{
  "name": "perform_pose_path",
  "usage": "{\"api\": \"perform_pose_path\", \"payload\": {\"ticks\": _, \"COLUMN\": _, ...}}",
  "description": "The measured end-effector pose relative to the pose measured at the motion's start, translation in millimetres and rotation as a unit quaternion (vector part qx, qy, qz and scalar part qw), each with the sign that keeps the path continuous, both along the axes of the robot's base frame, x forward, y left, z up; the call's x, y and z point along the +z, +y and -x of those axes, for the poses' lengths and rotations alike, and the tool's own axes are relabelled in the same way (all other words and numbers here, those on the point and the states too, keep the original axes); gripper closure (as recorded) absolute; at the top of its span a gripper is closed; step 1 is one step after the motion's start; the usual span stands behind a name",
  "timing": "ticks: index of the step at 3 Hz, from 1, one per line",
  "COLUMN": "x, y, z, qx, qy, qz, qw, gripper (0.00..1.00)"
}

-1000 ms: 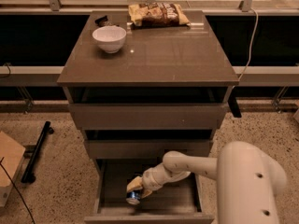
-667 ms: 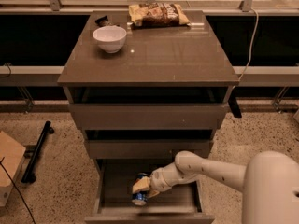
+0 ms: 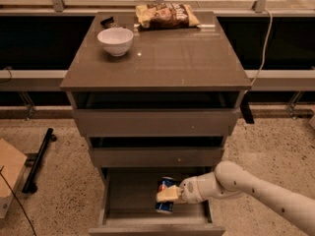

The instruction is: Pick pepsi can from bottom drawer and place on counter

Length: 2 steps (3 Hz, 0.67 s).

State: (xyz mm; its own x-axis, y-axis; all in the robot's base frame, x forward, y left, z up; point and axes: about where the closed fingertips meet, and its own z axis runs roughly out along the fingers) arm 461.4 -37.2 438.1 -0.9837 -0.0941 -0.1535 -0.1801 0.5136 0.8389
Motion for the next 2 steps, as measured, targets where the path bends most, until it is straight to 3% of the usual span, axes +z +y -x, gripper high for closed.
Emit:
{"api": "perform_pose_path", "payload": {"ticks": 1, "x": 51, "y": -26, "z": 4, "qx": 0.002, "qy": -0.072, "qz": -0.003, "qw": 0.9974, "gripper": 1.00}}
{"api": "perform_pose_path", "payload": {"ticks": 2, "x": 110, "y": -44, "z": 8, "qx": 0.007, "qy": -0.156, "qz": 0.007, "qw": 0.9877, "gripper": 1.00}}
